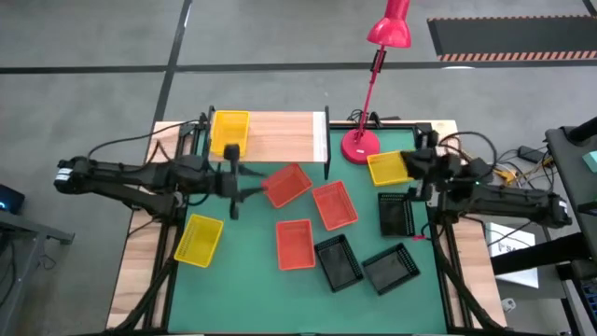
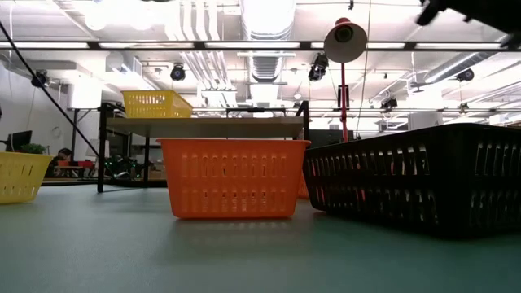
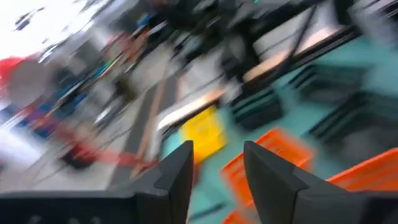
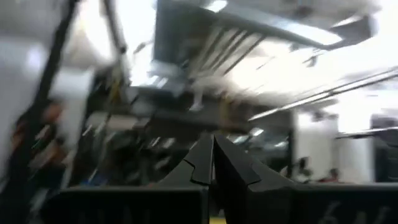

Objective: Stack baskets on shelf by color
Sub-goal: Put the right orange bin on the shelf

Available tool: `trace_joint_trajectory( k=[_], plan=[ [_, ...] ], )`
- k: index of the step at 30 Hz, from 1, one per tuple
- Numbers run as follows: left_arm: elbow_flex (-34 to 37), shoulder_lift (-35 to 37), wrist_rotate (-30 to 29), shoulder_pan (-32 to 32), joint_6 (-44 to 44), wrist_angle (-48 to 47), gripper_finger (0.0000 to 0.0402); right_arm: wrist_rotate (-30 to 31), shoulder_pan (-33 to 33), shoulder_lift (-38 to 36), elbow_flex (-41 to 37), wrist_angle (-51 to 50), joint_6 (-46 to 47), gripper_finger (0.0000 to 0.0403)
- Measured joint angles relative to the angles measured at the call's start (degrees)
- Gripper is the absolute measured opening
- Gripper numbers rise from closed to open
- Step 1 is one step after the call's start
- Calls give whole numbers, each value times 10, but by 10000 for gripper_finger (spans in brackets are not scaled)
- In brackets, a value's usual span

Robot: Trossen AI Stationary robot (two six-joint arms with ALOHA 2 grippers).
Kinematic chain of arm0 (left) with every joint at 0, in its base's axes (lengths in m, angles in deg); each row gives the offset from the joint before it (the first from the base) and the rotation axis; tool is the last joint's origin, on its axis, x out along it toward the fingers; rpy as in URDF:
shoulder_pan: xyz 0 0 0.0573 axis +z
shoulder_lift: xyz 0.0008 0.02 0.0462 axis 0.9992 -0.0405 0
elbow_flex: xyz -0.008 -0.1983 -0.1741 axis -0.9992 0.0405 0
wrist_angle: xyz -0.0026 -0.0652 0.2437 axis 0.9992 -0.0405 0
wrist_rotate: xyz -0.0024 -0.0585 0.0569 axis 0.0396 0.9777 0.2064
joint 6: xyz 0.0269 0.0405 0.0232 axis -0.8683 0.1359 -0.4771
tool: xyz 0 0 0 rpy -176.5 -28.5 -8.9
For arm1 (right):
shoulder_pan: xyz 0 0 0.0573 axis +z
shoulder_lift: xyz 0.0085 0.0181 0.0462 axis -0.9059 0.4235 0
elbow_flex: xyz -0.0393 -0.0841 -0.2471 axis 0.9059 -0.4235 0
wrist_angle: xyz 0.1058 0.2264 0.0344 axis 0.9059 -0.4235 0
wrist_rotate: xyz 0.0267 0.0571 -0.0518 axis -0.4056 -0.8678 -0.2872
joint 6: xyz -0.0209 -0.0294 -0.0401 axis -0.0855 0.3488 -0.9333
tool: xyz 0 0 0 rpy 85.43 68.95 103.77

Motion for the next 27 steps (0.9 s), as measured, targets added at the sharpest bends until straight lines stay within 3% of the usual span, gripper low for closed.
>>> trace_joint_trajectory(
  k=[3, 8, 15, 27],
  plan=[
    [45, 5, 18, -21, -1, 49, 89, -33, 27, 47, 41, -57, -30, 9],
    [97, 8, 18, -45, 26, 137, 52, 1, 85, 140, 94, -85, -51, 9],
    [121, 17, 19, -84, 76, 162, 23, 11, 147, 239, 198, -168, 5, 9],
    [148, 59, 20, -127, 123, 166, 17, 114, 225, 379, 438, -603, 115, 8]
  ],
)
